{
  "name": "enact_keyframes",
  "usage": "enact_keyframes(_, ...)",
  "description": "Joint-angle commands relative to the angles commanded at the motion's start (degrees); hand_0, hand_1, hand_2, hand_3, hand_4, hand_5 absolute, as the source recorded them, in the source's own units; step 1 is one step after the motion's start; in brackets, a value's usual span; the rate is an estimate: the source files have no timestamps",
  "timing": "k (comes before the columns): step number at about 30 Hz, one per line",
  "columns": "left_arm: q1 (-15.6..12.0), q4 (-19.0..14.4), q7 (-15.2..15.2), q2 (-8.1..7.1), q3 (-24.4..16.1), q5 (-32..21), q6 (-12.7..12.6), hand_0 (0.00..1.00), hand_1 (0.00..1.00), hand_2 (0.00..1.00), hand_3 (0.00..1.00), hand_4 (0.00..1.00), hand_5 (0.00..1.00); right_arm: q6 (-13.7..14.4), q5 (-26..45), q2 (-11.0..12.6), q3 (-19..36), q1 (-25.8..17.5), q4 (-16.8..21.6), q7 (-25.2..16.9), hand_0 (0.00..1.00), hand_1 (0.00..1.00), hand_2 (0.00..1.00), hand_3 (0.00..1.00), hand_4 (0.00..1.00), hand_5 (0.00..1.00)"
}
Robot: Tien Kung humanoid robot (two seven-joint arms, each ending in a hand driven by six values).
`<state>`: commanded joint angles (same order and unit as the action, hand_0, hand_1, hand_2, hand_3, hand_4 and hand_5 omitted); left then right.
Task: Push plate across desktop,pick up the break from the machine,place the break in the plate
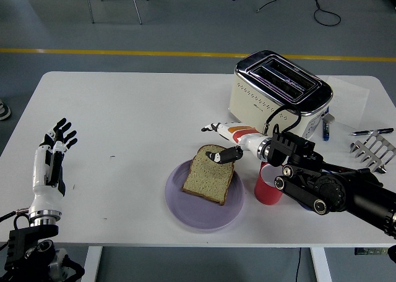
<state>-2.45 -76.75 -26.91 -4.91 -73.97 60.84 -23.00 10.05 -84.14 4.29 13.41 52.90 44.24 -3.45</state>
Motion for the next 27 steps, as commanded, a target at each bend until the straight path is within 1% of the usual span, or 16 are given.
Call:
enact_keyframes(1,0.0,0.0,0.0,0.01,0.0,0.0,0.0,0.756,0.798,0.887,0.863,0.492,0.876,0.1,0.0,0.0,0.0,0.0,0.1,0.0,0.939,0.883,0.921,0.932,0.689,0.382)
enact_keyframes(4,0.0,0.0,0.0,0.05,-0.1,0.0,0.0,0.757,0.799,0.886,0.865,0.494,0.869,2.9,-0.6,1.2,2.2,-1.2,3.6,-1.7,0.929,0.876,0.922,0.922,0.665,0.367)
enact_keyframes(5,0.0,0.0,0.0,0.04,-0.1,0.1,0.0,0.757,0.799,0.886,0.865,0.494,0.869,3.3,-0.7,1.4,2.6,-1.4,4.3,-1.9,0.929,0.876,0.922,0.922,0.665,0.367)
enact_keyframes(6,0.0,0.0,0.0,0.05,-0.1,0.0,0.0,0.757,0.799,0.886,0.865,0.494,0.869,4.4,-1.0,2.2,4.1,-2.4,6.7,-3.0,0.929,0.876,0.922,0.922,0.665,0.367)
enact_keyframes(7,0.0,0.0,-0.1,0.02,-0.1,0.1,0.0,0.757,0.799,0.886,0.865,0.494,0.869,5.0,-1.2,2.6,4.9,-2.9,8.1,-3.5,0.929,0.876,0.922,0.922,0.665,0.367)
enact_keyframes(8,0.0,-0.1,-0.1,-0.08,-0.2,0.1,0.0,0.757,0.799,0.886,0.865,0.494,0.869,5.8,-1.5,3.7,6.4,-3.9,10.4,-4.1,0.929,0.876,0.922,0.922,0.665,0.367)
enact_keyframes(9,-0.1,-0.2,-0.1,-0.20,-0.3,0.2,0.0,0.758,0.801,0.888,0.869,0.495,0.864,6.1,-1.8,4.5,7.6,-4.8,12.6,-4.3,0.883,0.841,0.873,0.853,0.589,0.329)
enact_keyframes(10,-0.1,-0.3,0.0,-0.27,-0.3,0.2,0.0,0.758,0.801,0.888,0.869,0.495,0.864,6.2,-1.9,5.0,8.6,-5.3,15.0,-4.4,0.883,0.841,0.873,0.853,0.589,0.329)
enact_keyframes(14,0.0,-0.5,-0.1,-0.38,-0.6,0.2,0.0,0.758,0.801,0.888,0.869,0.495,0.864,6.2,0.4,6.1,12.7,-7.2,24.2,-4.1,0.883,0.841,0.873,0.853,0.589,0.329)
enact_keyframes(15,0.1,-0.5,-0.1,-0.34,-0.6,0.2,0.0,0.760,0.802,0.889,0.870,0.495,0.862,6.1,1.2,6.2,13.6,-7.6,26.1,-4.1,0.862,0.817,0.838,0.830,0.563,0.339)
enact_keyframes(19,0.4,-0.8,-0.2,-0.22,-0.5,0.3,-0.1,0.760,0.802,0.889,0.870,0.495,0.862,4.8,7.1,6.6,19.8,-10.7,33.8,-4.5,0.862,0.817,0.838,0.830,0.563,0.339)
enact_keyframes(20,0.4,-0.9,-0.2,-0.23,-0.5,0.3,-0.1,0.760,0.802,0.889,0.870,0.495,0.862,4.5,8.7,6.9,21.4,-11.5,35.5,-4.6,0.862,0.817,0.838,0.830,0.563,0.339)
enact_keyframes(21,0.4,-1.0,-0.3,-0.25,-0.5,0.3,-0.2,0.760,0.803,0.889,0.870,0.496,0.859,4.2,10.1,7.2,22.9,-12.2,36.9,-4.8,0.851,0.805,0.818,0.810,0.554,0.350)
enact_keyframes(22,0.4,-1.3,-0.3,-0.31,-0.6,0.4,-0.2,0.760,0.803,0.889,0.870,0.496,0.859,3.4,12.5,8.0,25.3,-13.6,39.1,-5.1,0.851,0.805,0.818,0.810,0.554,0.350)
enact_keyframes(24,0.4,-1.6,-0.3,-0.38,-0.8,0.5,-0.3,0.760,0.803,0.889,0.870,0.496,0.859,2.7,16.0,8.9,28.6,-15.4,41.9,-5.5,0.851,0.805,0.818,0.810,0.554,0.350)
enact_keyframes(27,0.2,-2.3,-0.4,-0.41,-1.5,0.6,-0.5,0.761,0.806,0.889,0.866,0.495,0.859,1.2,22.4,10.4,35.5,-19.2,46.0,-5.8,0.844,0.796,0.813,0.805,0.543,0.352)
